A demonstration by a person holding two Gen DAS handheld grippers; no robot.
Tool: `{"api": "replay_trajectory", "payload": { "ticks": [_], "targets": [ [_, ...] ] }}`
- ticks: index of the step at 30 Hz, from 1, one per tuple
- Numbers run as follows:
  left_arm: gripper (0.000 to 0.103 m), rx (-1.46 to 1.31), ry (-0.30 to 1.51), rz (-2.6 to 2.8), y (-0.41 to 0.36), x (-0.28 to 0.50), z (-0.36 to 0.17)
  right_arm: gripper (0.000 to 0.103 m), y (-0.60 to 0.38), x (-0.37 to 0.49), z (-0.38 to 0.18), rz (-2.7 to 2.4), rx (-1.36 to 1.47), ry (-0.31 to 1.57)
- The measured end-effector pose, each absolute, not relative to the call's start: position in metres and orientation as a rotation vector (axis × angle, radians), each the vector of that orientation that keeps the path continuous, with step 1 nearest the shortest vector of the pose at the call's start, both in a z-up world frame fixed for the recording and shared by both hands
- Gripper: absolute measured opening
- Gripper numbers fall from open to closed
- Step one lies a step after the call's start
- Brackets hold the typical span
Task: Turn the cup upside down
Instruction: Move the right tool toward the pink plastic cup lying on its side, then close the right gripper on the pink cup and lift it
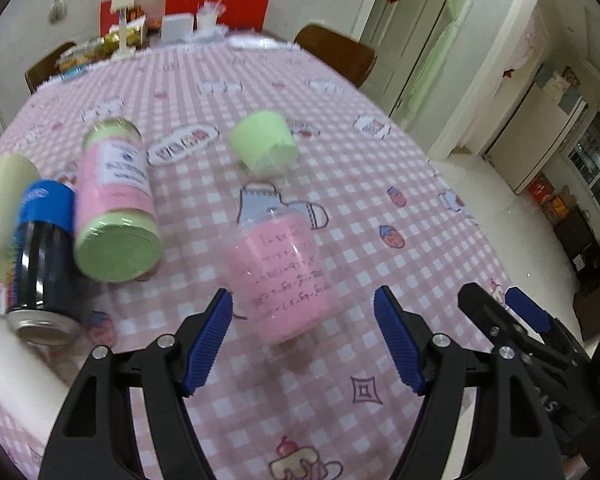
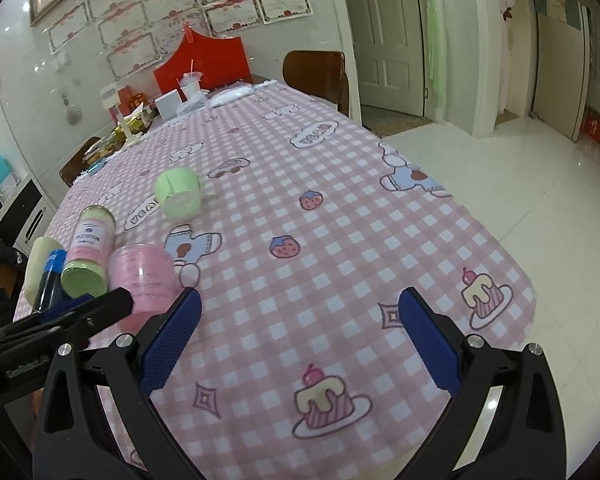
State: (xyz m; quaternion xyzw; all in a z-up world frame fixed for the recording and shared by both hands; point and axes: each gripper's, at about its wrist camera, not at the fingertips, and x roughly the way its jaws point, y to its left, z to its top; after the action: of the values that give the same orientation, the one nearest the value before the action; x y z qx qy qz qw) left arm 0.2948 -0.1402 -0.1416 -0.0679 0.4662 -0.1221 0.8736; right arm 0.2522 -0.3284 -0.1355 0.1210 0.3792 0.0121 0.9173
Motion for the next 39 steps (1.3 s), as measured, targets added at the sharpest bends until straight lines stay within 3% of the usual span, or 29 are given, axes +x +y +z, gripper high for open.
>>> {"api": "replay_trajectory", "payload": {
  "ticks": [10,11,12,26,39],
  "targets": [
    [0.072,-0.152,1.023,-0.199,-0.144,0.320,-0.166,0.095,-0.345,0.272,-0.164,0.013,0.305,0.850],
    [0.071,-0.159,1.010,-0.203,-0.143,0.320,-0.165,0.095,-0.346,0.272,-0.165,0.016,0.309,0.852],
    [0.062,-0.155,0.996,-0.195,-0.143,0.319,-0.165,0.095,-0.347,0.272,-0.166,0.017,0.311,0.854],
    [0.062,-0.042,0.932,-0.203,-0.149,0.291,-0.144,0.095,-0.338,0.244,-0.142,0.019,0.308,0.818],
    [0.062,-0.038,0.924,-0.180,-0.110,0.222,-0.135,0.095,-0.292,0.197,-0.130,0.052,0.221,0.830]
  ]
}}
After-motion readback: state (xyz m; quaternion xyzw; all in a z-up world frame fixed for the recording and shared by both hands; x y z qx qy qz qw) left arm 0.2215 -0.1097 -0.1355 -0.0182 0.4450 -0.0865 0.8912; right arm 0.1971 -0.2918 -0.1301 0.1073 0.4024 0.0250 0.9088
